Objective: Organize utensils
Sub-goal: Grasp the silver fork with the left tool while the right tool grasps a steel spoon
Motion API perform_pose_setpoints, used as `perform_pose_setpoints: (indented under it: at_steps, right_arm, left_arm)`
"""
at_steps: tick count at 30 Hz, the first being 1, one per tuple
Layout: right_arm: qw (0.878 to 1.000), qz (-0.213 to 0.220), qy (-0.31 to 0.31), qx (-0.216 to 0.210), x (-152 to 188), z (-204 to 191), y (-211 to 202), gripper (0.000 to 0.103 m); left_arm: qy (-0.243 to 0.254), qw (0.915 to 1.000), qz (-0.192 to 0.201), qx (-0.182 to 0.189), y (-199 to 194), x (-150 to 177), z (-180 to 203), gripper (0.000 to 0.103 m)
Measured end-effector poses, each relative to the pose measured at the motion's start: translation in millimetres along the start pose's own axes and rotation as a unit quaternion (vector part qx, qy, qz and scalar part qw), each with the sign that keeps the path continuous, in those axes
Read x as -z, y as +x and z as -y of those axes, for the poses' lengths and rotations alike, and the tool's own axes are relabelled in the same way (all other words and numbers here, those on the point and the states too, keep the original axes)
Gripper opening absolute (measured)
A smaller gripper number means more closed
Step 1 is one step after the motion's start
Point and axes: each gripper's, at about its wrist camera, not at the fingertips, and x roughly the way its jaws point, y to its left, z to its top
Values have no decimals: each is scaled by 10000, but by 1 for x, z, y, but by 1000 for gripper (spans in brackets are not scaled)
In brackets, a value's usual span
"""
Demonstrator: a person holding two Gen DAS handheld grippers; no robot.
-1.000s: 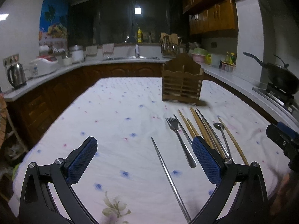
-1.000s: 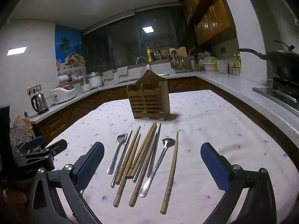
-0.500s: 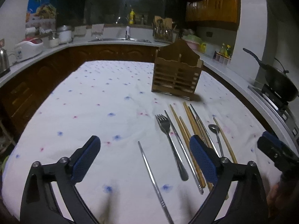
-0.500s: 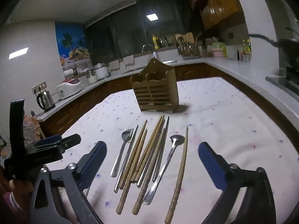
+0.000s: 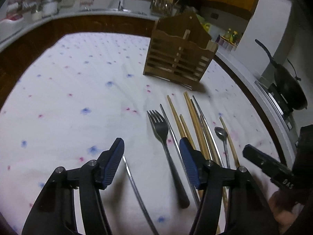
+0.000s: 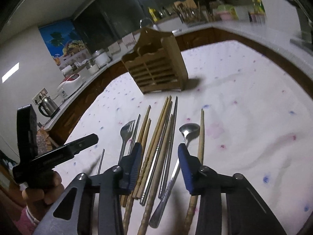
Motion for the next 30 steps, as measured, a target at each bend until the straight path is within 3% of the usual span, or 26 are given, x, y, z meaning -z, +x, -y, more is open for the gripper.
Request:
perform_pose_setpoints:
  at_steps: [15, 23, 25, 27, 29, 30]
  right_arm:
    - [9940, -840, 697, -79, -18, 36, 48, 33]
    - [9858, -856, 1343, -541, -29, 60, 63, 33]
    - [9841, -837, 1444, -603, -31, 64, 66, 29]
    - [9838, -885, 1444, -580, -31, 64, 70, 10]
    - [9837, -879, 1420, -671, -31, 61, 70, 6]
    - [9854, -852, 1325, -650, -32, 57, 67, 3]
  left_arm:
    - [-244, 9912, -1116, 671, 65, -25, 1, 31]
    - [-470, 9868, -1233, 944, 77, -35, -9, 26]
    - [-562, 9856, -1234, 1007, 81, -37, -13, 19]
    - [-603, 9852, -1212, 1054, 82, -38, -14, 19]
    - [-544, 9870, -1145, 988, 78, -37, -12, 16]
    - [-521, 9873, -1104, 1021, 74, -37, -11, 4]
